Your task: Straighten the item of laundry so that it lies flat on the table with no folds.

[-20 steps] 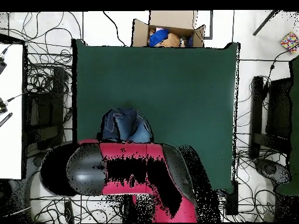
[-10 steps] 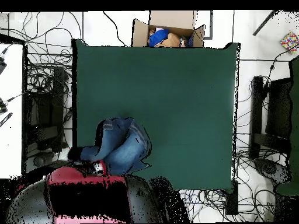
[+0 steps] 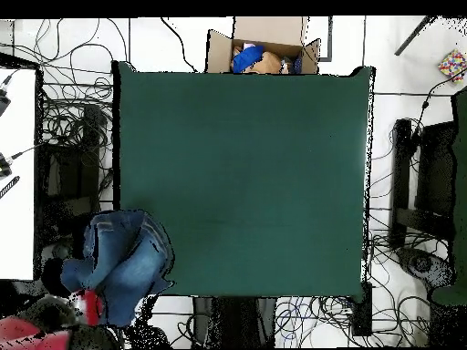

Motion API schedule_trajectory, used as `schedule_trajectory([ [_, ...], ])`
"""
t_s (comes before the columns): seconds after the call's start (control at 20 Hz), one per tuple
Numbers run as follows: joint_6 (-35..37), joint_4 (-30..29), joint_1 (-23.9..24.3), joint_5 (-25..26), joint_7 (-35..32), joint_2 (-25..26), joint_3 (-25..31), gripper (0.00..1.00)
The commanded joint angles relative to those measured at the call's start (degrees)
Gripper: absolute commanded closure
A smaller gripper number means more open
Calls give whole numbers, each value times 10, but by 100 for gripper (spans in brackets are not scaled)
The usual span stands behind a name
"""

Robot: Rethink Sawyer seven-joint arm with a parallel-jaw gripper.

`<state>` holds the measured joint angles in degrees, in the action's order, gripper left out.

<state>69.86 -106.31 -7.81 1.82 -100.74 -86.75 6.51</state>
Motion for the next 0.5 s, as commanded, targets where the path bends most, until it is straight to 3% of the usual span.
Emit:
schedule_trajectory([
  [0.05, 19, -43, -30, -30, -244, 18, -20, 100],
  [0.5, -146, -123, -66, -10, -341, 101, -33, 100],
])
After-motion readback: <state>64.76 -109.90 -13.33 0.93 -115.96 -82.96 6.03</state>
